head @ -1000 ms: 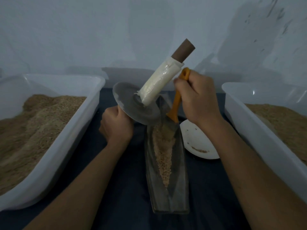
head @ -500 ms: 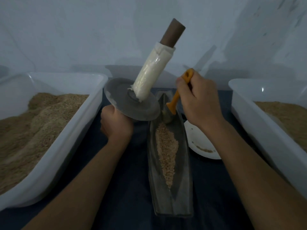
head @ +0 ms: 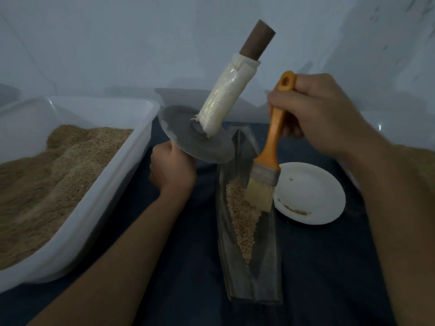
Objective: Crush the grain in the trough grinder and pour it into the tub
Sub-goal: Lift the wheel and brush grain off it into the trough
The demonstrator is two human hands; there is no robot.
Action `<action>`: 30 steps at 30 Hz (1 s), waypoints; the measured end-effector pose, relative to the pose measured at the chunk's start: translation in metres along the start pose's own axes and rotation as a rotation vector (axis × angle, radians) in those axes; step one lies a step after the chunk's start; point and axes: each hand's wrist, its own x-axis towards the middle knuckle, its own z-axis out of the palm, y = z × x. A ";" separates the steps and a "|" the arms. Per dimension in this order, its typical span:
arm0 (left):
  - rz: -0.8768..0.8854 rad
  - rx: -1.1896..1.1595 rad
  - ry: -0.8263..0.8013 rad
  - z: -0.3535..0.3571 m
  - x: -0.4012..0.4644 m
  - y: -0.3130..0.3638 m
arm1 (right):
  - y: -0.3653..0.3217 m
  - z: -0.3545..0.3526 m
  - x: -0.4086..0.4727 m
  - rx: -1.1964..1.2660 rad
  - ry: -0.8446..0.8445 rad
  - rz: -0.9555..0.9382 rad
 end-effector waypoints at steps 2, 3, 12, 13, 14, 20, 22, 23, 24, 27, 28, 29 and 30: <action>0.000 -0.018 -0.012 0.000 0.000 0.002 | -0.007 -0.009 -0.002 0.012 -0.151 0.053; -0.002 -0.035 -0.024 0.000 -0.001 0.003 | -0.011 -0.010 -0.004 0.004 -0.213 0.062; 0.034 0.078 -0.031 0.001 -0.006 0.005 | -0.024 0.014 -0.013 -0.077 -0.419 0.096; 0.034 0.074 -0.034 0.001 -0.006 0.005 | -0.023 0.016 -0.013 -0.074 -0.419 0.109; 0.037 0.070 -0.032 0.001 -0.006 0.005 | -0.022 0.017 -0.014 -0.082 -0.411 0.115; 0.012 0.005 -0.030 0.001 -0.002 0.005 | -0.023 0.016 -0.014 -0.225 -0.254 0.058; 0.001 -0.003 -0.030 0.001 -0.001 0.004 | -0.030 0.009 -0.013 -0.242 -0.203 0.020; -0.002 -0.007 -0.028 0.001 0.000 0.003 | -0.034 0.006 -0.013 -0.232 -0.188 0.006; -0.003 -0.016 -0.023 0.001 0.000 0.003 | -0.037 0.003 -0.014 -0.208 -0.185 0.001; -0.004 -0.031 -0.020 0.001 0.001 0.003 | -0.045 0.004 -0.017 -0.134 -0.278 0.046; -0.002 -0.025 -0.020 0.001 0.001 0.002 | -0.046 0.008 -0.019 -0.136 -0.325 0.067; 0.000 -0.023 -0.019 0.002 0.001 0.002 | -0.045 0.013 -0.020 -0.144 -0.358 0.085; 0.001 -0.026 -0.019 0.002 0.001 0.002 | -0.044 0.018 -0.021 -0.151 -0.373 0.099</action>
